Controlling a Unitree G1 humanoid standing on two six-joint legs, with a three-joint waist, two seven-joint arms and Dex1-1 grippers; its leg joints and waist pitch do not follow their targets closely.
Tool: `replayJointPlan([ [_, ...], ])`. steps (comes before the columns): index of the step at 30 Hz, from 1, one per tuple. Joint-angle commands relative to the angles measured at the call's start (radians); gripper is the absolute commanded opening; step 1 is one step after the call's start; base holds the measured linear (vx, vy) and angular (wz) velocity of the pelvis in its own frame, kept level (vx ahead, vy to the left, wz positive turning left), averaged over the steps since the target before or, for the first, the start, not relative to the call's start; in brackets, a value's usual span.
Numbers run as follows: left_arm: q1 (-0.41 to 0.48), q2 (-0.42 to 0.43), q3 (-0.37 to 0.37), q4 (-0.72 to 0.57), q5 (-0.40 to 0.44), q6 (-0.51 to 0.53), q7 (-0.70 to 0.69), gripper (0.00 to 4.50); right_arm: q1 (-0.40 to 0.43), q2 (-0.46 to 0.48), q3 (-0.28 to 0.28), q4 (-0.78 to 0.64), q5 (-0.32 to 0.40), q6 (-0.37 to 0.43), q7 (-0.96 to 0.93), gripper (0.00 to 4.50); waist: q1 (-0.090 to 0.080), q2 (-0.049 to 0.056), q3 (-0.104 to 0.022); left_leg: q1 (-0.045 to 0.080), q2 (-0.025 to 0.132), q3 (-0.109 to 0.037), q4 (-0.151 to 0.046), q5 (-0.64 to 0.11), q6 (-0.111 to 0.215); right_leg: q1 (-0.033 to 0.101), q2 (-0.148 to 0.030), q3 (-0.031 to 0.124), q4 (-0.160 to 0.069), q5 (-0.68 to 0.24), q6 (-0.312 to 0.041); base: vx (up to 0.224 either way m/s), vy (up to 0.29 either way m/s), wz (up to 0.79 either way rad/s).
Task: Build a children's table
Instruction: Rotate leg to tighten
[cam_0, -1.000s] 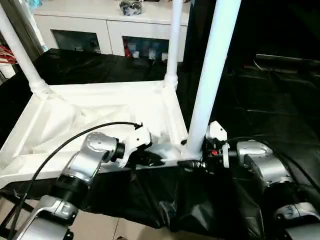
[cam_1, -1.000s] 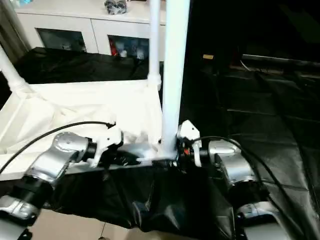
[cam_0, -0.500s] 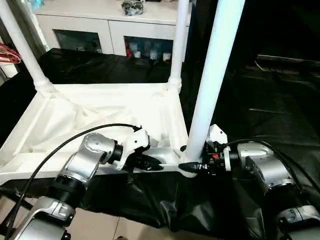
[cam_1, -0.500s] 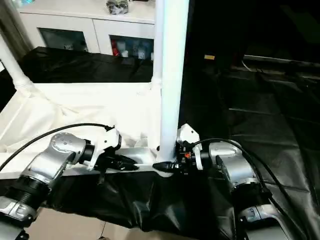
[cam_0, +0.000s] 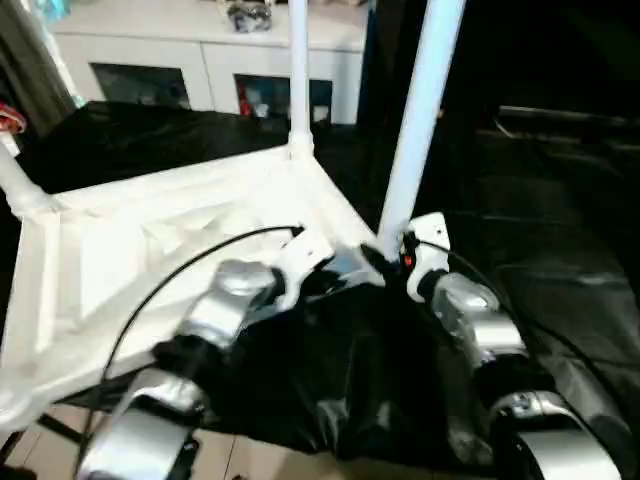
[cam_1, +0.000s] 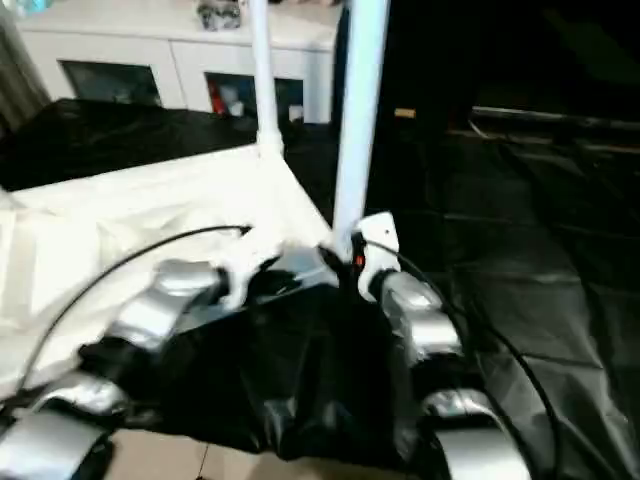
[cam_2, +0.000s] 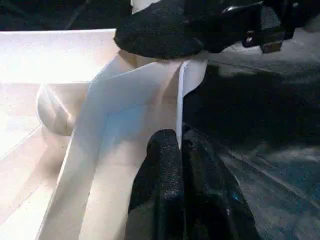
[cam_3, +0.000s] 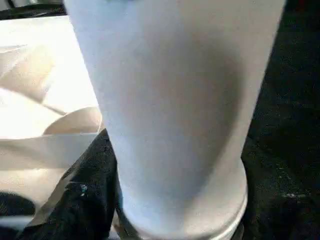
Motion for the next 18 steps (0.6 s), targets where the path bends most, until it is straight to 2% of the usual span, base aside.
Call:
replayJointPlan([
  [1,-0.042,-0.075,0.035,-0.02,-0.05,-0.054,0.073,0.0,0.001,0.097,0.057,0.02,0.016,-0.002,0.071,3.31,0.002,-0.012,-0.071,0.009,0.043,-0.021,-0.066,-0.182,0.066,0.049,-0.067,0.054,-0.072,-0.249,-0.219,0.0,0.0,0.0],
  [4,-0.027,-0.061,0.019,-0.04,-0.057,-0.07,0.021,0.0,0.0,0.086,0.04,-0.002,0.052,0.003,0.137,3.55,0.003,-0.01,-0.071,0.008,0.044,-0.02,-0.066,-0.174,0.087,0.053,-0.067,0.054,-0.069,-0.23,-0.23,0.0,0.0,0.0],
  [7,-0.017,-0.049,0.012,-0.052,-0.062,-0.08,-0.012,0.0,0.003,0.068,0.058,-0.014,0.044,0.0,0.17,3.91,0.003,-0.01,-0.07,0.009,0.045,-0.021,-0.066,-0.19,0.08,0.052,-0.068,0.053,-0.073,-0.265,-0.224,0.0,0.0,0.0],
  [11,-0.007,-0.036,0.008,-0.066,-0.07,-0.085,-0.053,0.0,0.006,0.045,0.079,-0.021,0.031,-0.007,0.221,3.91,0.003,-0.01,-0.07,0.009,0.046,-0.021,-0.067,-0.188,0.078,0.052,-0.068,0.054,-0.072,-0.262,-0.226,0.0,0.0,0.0],
  [12,0.002,-0.022,0.005,-0.078,-0.076,-0.084,-0.083,0.0,0.01,0.021,0.094,-0.031,0.027,-0.01,0.274,3.91,0.003,-0.012,-0.071,0.008,0.046,-0.022,-0.066,-0.183,0.081,0.055,-0.068,0.053,-0.069,-0.251,-0.231,0.0,0.0,0.0],
  [13,0.02,0.014,-0.002,-0.105,-0.091,-0.08,-0.155,0.0,0.032,-0.041,0.126,-0.073,0.033,-0.006,0.416,3.91,0.006,-0.012,-0.07,0.007,0.046,-0.022,-0.065,-0.184,0.091,0.058,-0.069,0.052,-0.069,-0.244,-0.233,0.0,0.0,0.0],
  [15,0.04,0.053,-0.017,-0.132,-0.103,-0.081,-0.233,0.0,0.062,-0.101,0.162,-0.131,0.045,0.006,0.553,3.91,0.008,-0.012,-0.07,0.005,0.047,-0.019,-0.063,-0.179,0.108,0.057,-0.066,0.054,-0.066,-0.227,-0.235,0.0,0.0,0.0],
  [18,0.05,0.074,-0.023,-0.144,-0.108,-0.078,-0.271,0.0,0.076,-0.133,0.18,-0.156,0.045,0.013,0.61,3.91,0.011,-0.008,-0.068,0.009,0.051,-0.018,-0.065,-0.195,0.098,0.052,-0.065,0.052,-0.069,-0.258,-0.236,0.0,0.0,0.0],
])
